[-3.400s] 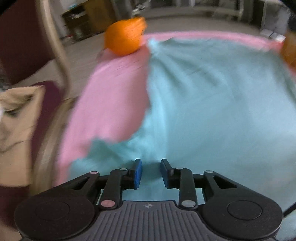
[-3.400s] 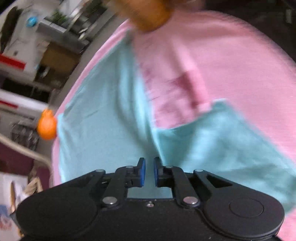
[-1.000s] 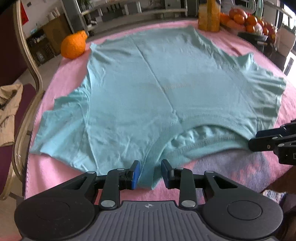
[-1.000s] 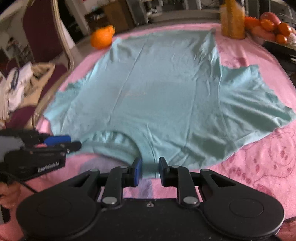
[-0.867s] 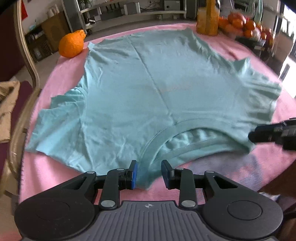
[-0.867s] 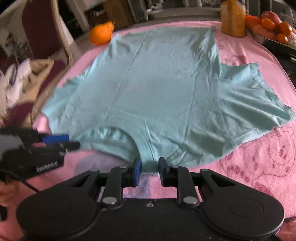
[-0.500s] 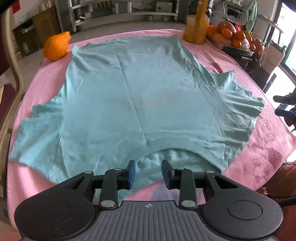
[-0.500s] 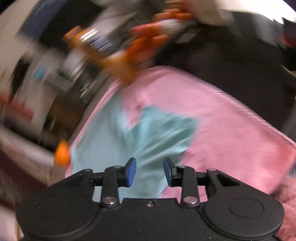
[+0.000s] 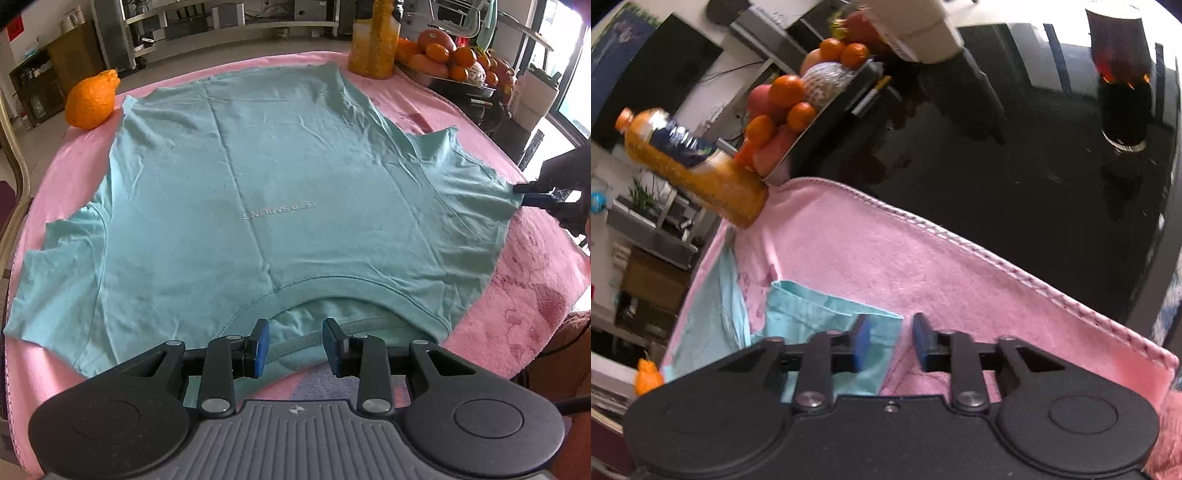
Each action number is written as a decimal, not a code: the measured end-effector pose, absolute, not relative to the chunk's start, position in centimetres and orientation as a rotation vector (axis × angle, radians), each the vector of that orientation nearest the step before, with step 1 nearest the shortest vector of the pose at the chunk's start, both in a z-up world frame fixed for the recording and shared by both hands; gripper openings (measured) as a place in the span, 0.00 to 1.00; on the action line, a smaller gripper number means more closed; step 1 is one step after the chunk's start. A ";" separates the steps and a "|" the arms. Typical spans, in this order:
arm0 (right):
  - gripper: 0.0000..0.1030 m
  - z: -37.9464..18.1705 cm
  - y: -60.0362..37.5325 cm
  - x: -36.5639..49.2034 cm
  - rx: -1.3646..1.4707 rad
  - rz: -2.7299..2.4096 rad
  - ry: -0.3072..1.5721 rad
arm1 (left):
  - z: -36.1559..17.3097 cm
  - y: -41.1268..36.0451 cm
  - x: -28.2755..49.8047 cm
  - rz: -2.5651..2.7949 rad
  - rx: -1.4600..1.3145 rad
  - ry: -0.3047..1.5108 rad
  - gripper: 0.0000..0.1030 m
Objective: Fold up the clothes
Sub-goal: 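Grasp the teal shirt side near the juice bottle with the right gripper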
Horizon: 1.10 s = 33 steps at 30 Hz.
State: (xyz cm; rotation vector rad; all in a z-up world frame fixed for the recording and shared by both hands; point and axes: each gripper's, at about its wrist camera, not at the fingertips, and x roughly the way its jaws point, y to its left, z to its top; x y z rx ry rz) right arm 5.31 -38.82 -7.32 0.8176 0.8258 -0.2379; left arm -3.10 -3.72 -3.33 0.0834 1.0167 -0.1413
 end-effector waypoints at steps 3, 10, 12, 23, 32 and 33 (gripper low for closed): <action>0.03 -7.2 -37.8 5.6 0.735 -0.243 0.824 | -3.4 -3.6 -3.1 -0.131 0.082 1.017 0.31; 0.03 -5.0 -36.1 5.0 0.647 -0.219 0.726 | -3.3 -2.5 -3.5 -0.091 0.076 1.007 0.31; 0.03 -3.9 -34.6 5.0 0.591 -0.175 0.692 | -3.3 -2.1 -3.6 -0.074 0.074 1.003 0.31; 0.03 -1.5 -22.2 4.0 0.115 0.207 0.634 | -3.2 0.2 -3.9 0.007 0.036 0.992 0.31; 0.09 -2.4 -19.0 2.3 -0.031 0.415 0.737 | -3.3 0.3 -3.8 0.027 0.037 0.996 0.31; 0.13 -2.5 -18.6 2.2 -0.048 0.438 0.748 | -3.4 0.3 -3.8 0.028 0.037 0.998 0.31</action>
